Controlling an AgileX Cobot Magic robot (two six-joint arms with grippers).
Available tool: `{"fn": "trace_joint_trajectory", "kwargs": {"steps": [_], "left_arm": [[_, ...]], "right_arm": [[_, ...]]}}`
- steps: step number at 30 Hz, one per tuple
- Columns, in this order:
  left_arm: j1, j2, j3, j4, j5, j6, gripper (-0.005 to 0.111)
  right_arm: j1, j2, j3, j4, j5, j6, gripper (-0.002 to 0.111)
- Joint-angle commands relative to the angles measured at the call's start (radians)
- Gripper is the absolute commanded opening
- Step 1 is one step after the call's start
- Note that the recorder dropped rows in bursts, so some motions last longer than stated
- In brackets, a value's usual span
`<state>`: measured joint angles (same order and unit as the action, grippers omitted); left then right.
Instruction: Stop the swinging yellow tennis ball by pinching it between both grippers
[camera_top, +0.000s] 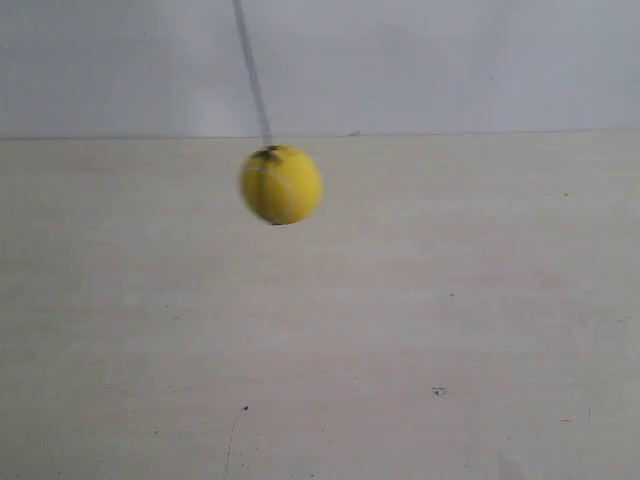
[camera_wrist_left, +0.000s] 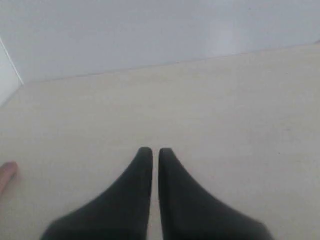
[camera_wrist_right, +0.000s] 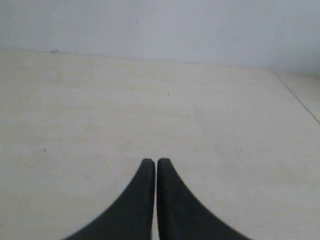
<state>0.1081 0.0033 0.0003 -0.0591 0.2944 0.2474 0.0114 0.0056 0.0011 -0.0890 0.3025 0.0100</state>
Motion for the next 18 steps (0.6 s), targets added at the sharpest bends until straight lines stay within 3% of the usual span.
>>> {"fn": "trace_joint_trajectory", "kwargs": {"steps": [1,7,10,13,18], "left_arm": [[-0.001,-0.003,0.000,-0.024,-0.170,-0.040,0.005],[-0.001,-0.003,0.000,-0.203,-0.409,-0.216,0.005],[-0.001,-0.003,0.000,-0.223,-0.518,-0.438,0.005],[-0.001,-0.003,0.000,-0.221,-0.535,-0.621,0.005],[-0.001,-0.003,0.000,-0.221,-0.558,-0.727,0.005]], "right_arm": [[-0.002,-0.006,-0.001,0.004,-0.200,-0.010,0.000],[-0.002,-0.006,-0.001,0.026,-0.494,0.019,0.000],[-0.002,-0.006,-0.001,0.026,-0.675,0.032,0.000],[-0.002,-0.006,-0.001,0.032,-0.814,0.077,0.000],[-0.002,-0.006,-0.001,0.034,-0.962,0.289,0.000]]}}
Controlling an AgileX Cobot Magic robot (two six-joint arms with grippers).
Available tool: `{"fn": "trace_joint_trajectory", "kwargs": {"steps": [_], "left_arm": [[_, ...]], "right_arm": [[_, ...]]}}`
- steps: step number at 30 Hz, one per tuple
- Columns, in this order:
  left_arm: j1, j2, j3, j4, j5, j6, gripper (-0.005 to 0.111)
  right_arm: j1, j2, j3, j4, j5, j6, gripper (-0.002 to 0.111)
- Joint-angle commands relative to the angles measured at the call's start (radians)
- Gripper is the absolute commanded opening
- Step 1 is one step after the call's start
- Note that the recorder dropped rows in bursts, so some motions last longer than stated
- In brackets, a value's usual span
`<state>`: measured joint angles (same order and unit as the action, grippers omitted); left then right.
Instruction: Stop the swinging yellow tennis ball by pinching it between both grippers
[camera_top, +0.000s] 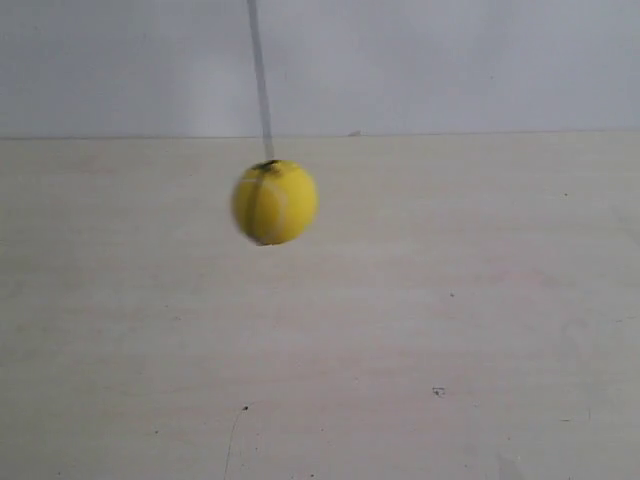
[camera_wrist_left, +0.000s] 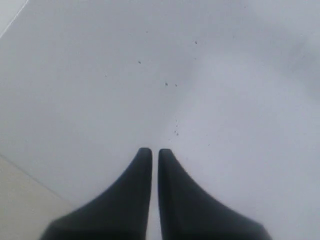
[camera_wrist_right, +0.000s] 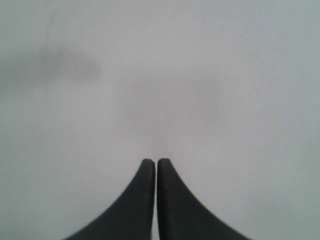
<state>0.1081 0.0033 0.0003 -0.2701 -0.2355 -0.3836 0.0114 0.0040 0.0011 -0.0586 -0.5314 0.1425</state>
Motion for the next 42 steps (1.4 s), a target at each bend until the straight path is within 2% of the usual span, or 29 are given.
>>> {"fn": "trace_joint_trajectory", "kwargs": {"steps": [1,6,10,12,15,17,19,21,25,28,36,42], "left_arm": [[-0.001,-0.003,0.000,-0.010,-0.034,-0.098,0.005],[-0.001,-0.003,0.000,-0.010,-0.141,-0.098,0.005],[-0.001,-0.003,0.000,-0.006,-0.250,-0.112,0.005],[-0.001,-0.003,0.000,-0.004,-0.287,-0.157,0.005],[-0.001,0.000,-0.024,0.058,-0.288,-0.181,0.005],[-0.001,0.037,-0.069,0.173,-0.268,-0.187,0.005],[-0.001,0.077,-0.119,0.366,-0.257,-0.226,0.005],[-0.001,0.126,-0.166,0.560,-0.259,-0.350,0.005],[-0.001,0.274,-0.268,0.960,-0.273,-0.703,0.005],[-0.001,0.392,-0.341,1.177,-0.334,-0.806,0.005],[-0.001,0.726,-0.430,1.341,-0.574,-0.835,0.005],[-0.001,0.926,-0.443,1.343,-0.696,-0.826,0.005]], "right_arm": [[-0.002,-0.004,-0.001,0.004,-0.155,0.196,0.000],[-0.002,-0.004,-0.001,0.027,-0.327,0.225,0.000],[-0.002,-0.004,-0.001,0.036,-0.445,0.437,0.000],[-0.002,-0.004,-0.004,0.052,-0.399,0.503,0.000],[-0.002,-0.004,-0.059,0.001,-0.238,0.492,0.000],[-0.002,-0.004,-0.112,-0.047,-0.094,0.451,0.000],[-0.002,-0.004,-0.166,-0.113,0.015,0.449,0.000],[-0.002,0.023,-0.210,-0.186,0.103,0.467,0.000],[-0.002,0.123,-0.291,-0.379,0.219,0.620,0.000],[-0.002,0.228,-0.327,-0.531,0.211,0.750,0.000],[-0.002,0.540,-0.400,-0.839,0.103,0.981,0.000],[-0.002,0.761,-0.433,-1.060,-0.091,1.116,0.000]]}}
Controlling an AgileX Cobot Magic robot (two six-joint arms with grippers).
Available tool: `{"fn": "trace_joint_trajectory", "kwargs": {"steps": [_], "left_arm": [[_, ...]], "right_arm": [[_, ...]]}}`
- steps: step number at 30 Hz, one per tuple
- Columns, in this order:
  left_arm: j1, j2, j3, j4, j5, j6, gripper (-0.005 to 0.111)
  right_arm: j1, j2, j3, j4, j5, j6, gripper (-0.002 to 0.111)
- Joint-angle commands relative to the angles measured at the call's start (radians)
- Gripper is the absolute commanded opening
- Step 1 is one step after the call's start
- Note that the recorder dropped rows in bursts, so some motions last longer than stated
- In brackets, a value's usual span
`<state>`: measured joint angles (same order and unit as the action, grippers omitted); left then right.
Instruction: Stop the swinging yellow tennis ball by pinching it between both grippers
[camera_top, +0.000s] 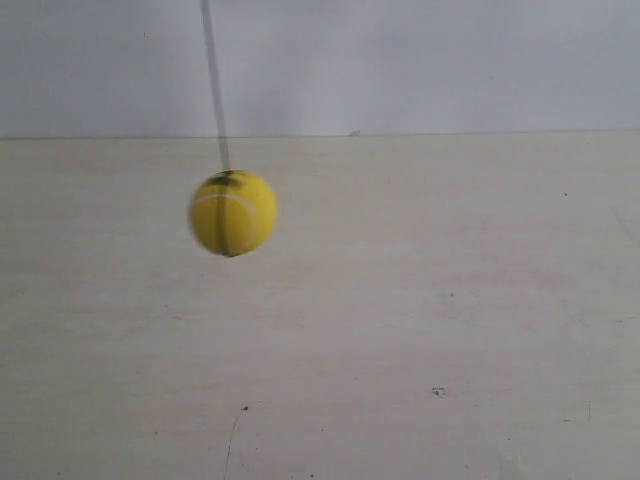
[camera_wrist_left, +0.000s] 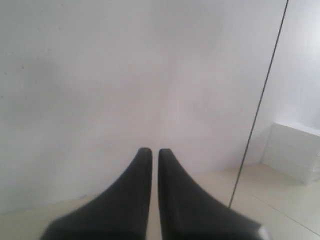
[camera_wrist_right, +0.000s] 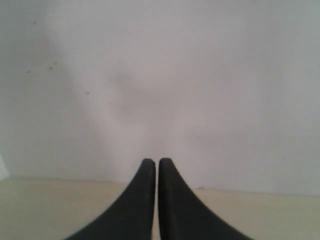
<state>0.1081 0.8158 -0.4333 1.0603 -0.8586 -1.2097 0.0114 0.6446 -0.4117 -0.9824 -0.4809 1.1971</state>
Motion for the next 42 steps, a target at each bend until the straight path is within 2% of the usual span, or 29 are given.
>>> {"fn": "trace_joint_trajectory", "kwargs": {"steps": [1,5,9,15,18,26,30,33,42], "left_arm": [[-0.001,0.137,-0.009,0.013,-0.080,0.008,0.005],[-0.001,0.236,-0.009,0.044,-0.091,0.040,0.005],[-0.005,0.306,-0.009,0.065,-0.094,0.063,0.005],[-0.130,0.376,-0.009,0.074,-0.098,0.151,0.005],[-0.165,0.377,-0.009,0.072,-0.098,0.203,0.005],[-0.182,0.377,-0.009,0.074,-0.146,0.194,0.005],[-0.267,0.377,-0.009,0.118,-0.164,0.196,0.005],[-0.347,0.377,-0.009,0.130,-0.127,0.240,0.005],[-0.362,0.377,-0.009,0.117,-0.127,0.242,0.005]], "right_arm": [[-0.002,0.156,-0.020,-0.138,-0.191,0.058,0.000],[-0.002,0.272,-0.020,-0.151,-0.366,0.021,0.000],[-0.002,0.336,-0.020,-0.154,-0.417,0.004,0.000],[-0.002,0.344,-0.020,-0.155,-0.454,0.004,0.000],[-0.002,0.344,-0.020,-0.155,-0.454,0.004,0.000],[0.003,0.344,-0.020,-0.186,-0.506,0.011,0.000],[0.038,0.344,-0.020,-0.186,-0.488,0.008,0.000],[0.082,0.344,-0.020,-0.191,-0.439,0.003,0.000],[0.089,0.344,-0.020,-0.192,-0.412,-0.001,0.000]]}}
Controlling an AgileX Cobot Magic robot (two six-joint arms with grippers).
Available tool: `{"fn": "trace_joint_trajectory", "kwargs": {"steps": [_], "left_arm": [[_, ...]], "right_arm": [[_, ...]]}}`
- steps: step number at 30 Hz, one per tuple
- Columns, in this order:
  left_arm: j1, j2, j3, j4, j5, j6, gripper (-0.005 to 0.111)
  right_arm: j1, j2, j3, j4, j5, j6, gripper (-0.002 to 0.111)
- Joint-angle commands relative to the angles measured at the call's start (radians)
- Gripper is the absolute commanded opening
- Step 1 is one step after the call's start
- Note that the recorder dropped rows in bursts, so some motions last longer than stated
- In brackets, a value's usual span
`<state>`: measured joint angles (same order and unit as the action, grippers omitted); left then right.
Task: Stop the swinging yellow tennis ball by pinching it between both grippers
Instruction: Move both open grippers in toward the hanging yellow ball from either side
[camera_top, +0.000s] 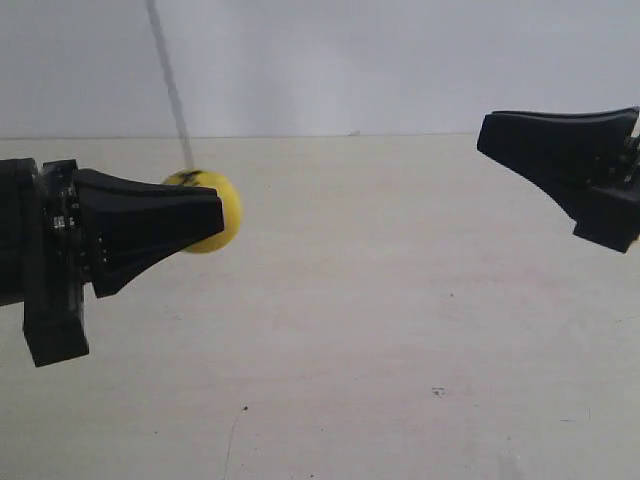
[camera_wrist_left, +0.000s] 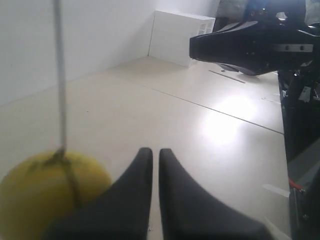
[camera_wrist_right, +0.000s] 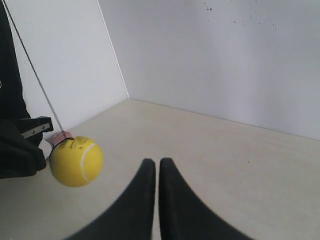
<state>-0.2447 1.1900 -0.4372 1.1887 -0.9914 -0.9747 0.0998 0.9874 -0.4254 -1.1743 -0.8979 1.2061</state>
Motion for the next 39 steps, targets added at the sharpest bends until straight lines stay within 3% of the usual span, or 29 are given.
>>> {"fn": "trace_joint_trajectory", "kwargs": {"steps": [1,8,12,16,20,33,39], "left_arm": [[-0.009,0.003,-0.006,-0.012,0.006,0.007,0.005],[-0.009,0.003,-0.006,-0.014,0.135,0.007,0.005],[-0.014,0.003,-0.006,-0.022,0.073,0.007,0.005],[-0.076,0.003,-0.006,-0.022,0.071,0.017,0.005],[-0.129,0.003,-0.006,-0.037,0.176,0.083,0.005],[-0.136,0.003,-0.006,-0.070,0.207,0.101,0.005],[-0.136,0.003,-0.006,-0.167,0.288,0.236,0.005]], "right_arm": [[0.001,0.001,-0.007,0.000,0.005,-0.010,0.000],[0.001,0.001,-0.007,-0.012,0.005,-0.008,0.000],[0.001,0.001,-0.007,-0.021,0.005,-0.004,0.000],[0.001,0.001,-0.007,-0.021,0.005,-0.004,0.000],[0.001,0.001,-0.007,-0.021,0.005,-0.004,0.000],[0.001,0.001,-0.007,-0.033,0.005,-0.004,0.000],[0.001,0.001,-0.007,-0.041,0.005,-0.004,0.000]]}}
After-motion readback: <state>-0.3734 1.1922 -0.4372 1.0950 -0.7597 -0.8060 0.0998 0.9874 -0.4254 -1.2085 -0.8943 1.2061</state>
